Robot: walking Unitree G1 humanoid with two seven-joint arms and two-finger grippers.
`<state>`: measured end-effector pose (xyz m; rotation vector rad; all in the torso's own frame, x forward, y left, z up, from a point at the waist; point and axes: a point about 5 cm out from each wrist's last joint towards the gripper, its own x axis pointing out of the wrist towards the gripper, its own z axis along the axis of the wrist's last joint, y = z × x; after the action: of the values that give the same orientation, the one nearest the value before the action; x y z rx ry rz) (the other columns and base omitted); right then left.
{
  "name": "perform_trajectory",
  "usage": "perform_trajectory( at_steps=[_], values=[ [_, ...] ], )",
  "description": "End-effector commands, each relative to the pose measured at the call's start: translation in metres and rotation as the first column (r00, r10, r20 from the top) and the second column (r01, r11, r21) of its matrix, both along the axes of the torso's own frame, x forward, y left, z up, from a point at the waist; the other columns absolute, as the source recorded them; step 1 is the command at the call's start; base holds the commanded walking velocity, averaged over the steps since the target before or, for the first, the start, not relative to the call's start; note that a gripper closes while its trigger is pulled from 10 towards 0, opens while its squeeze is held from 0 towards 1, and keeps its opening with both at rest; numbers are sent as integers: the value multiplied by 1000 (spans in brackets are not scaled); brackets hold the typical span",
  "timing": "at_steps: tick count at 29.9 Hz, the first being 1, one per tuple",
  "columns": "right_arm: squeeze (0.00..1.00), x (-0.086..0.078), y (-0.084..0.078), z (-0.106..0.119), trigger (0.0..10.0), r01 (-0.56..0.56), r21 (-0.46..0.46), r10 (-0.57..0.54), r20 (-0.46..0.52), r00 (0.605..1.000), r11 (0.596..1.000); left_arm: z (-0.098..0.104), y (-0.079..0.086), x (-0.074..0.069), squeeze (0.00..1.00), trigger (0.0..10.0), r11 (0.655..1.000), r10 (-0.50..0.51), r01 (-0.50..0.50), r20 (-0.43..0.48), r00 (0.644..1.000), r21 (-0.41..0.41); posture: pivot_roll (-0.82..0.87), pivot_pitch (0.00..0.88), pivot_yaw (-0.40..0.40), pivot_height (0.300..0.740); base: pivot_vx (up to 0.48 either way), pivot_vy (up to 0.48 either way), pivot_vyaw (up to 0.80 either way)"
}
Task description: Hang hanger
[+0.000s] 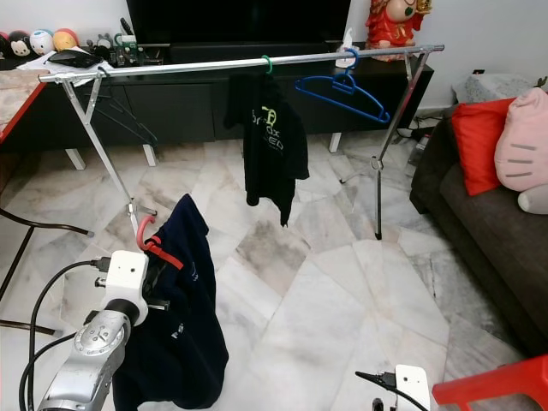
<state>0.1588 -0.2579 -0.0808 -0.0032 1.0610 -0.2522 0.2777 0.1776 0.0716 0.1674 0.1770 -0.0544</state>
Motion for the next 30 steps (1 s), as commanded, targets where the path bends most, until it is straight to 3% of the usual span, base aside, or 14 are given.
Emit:
perform_trajectory(
  at_steps=[1,30],
  values=[
    [0,-2,-1,0,10000,5,-1,-5,-6,1000,1000,7,0,1,0,10000,1000,0,0,31,1000,-14,27,0,-43,740,345,0,0],
    [0,-2,-2,0,10000,-17,1,17,-15,1000,1000,7,-2,2,0,10000,1000,5,-4,28,1000,-31,23,0,-55,740,437,0,0]
  ],
)
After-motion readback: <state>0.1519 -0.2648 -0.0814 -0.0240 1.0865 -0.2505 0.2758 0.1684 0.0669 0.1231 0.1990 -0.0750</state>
